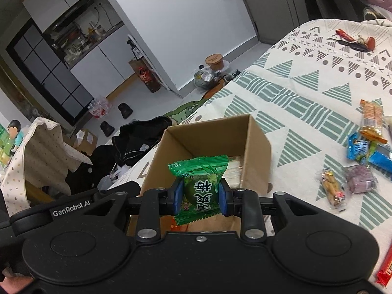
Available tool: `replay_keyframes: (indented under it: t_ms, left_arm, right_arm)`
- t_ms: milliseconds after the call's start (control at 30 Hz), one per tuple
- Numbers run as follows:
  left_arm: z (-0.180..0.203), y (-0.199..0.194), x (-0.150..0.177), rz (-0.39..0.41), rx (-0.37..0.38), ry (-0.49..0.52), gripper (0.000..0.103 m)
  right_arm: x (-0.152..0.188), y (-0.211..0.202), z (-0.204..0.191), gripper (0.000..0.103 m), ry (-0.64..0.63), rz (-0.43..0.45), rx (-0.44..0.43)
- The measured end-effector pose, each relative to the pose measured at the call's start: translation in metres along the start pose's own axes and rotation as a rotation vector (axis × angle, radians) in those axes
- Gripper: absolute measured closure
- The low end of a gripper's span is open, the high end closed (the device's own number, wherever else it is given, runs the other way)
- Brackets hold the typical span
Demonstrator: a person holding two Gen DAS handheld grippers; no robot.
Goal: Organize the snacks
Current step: 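Open left gripper over box while right gripper releases green candy into box, then withdraw both open grippers from the box toward the snacks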
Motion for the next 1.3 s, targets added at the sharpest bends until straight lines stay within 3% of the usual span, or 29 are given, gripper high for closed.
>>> replay_keyframes:
  t_ms: [167,333,600,767,1300]
  left_arm:
    - [-0.007,-0.002,0.003,-0.016,-0.019,-0.007,0.069]
    - [-0.009,-0.007,0.006,-0.011,-0.046,-0.009,0.036]
    - [-0.002,-0.018,0.011,-0.006,-0.073,0.005,0.016]
    - [0.009,-0.026,0.016,-0.007,-0.094,0.038,0.009]
    - [0.071,-0.052,0.040,0.004,0.013,0.100,0.000]
  right_arm:
    - [0.000,-0.003,0.000,0.060,0.007,0.003,0.026]
    - [0.002,-0.017,0.006,0.060,0.001,0.001,0.046]
    - [0.003,-0.056,0.023,0.050,-0.016,0.014,0.101]
    - [0.003,-0.082,0.039,0.041,-0.019,0.027,0.143]
    - [0.004,-0.168,0.092,0.005,-0.029,0.079,0.256]
Point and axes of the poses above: each gripper's, at about its wrist camera, not at the fingertips, and y roughly the way its jaws point, z to its right, x to its underside, the point moved 6 cm from there along y, roughly the way its jaws point, and after that the axes turned 9 degrees about -x, right-handed, at the moved point
